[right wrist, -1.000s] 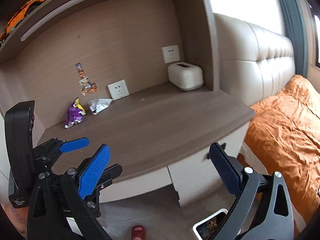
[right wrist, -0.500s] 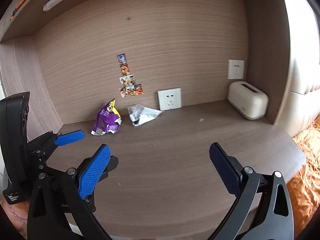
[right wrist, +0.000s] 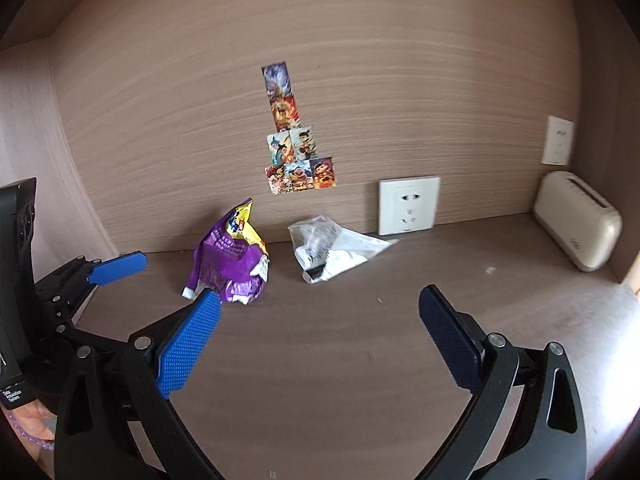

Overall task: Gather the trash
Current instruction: 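Grasp the purple snack bag with the left tool while the right tool grasps the clear plastic bag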

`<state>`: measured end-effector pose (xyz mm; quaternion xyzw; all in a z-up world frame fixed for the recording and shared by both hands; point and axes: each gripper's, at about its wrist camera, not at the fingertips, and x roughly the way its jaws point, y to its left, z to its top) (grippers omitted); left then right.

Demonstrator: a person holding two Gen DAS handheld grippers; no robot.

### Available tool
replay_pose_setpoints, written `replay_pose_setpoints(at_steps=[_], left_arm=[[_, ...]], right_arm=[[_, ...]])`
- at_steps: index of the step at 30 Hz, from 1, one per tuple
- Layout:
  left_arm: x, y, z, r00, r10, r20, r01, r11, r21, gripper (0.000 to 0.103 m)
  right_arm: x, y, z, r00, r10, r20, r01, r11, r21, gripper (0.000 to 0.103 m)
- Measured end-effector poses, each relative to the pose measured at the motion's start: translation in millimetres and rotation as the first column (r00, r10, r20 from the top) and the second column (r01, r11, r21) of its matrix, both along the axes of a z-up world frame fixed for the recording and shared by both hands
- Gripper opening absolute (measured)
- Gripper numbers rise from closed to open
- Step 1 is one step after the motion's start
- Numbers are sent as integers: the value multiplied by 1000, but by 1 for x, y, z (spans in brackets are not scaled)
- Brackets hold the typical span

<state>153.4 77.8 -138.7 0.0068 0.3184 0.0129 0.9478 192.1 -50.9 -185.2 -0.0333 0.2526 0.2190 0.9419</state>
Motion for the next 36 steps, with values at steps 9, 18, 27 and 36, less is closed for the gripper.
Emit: replay_pose_setpoints(at_steps=[9,18,27,36], left_arm=[[59,28,-28,998,21,-53,-18,998,52,98],[99,43,-53,991,31,-127,-26,999,43,98],[125,58,-68,983,51,-175,-44,998,41,85],[122,62,-59,988,36,-153,-35,999,8,76]], right_arm=[[68,30,-27,997,-30,-66,29,999,-13,99],[122,48,-51,987,-61,-151,56,998,-36,99],[167,66,-66,973,-94,-212,79,994,-76,99],[183,59,-62,969,-101,-226,90,994,-59,65]])
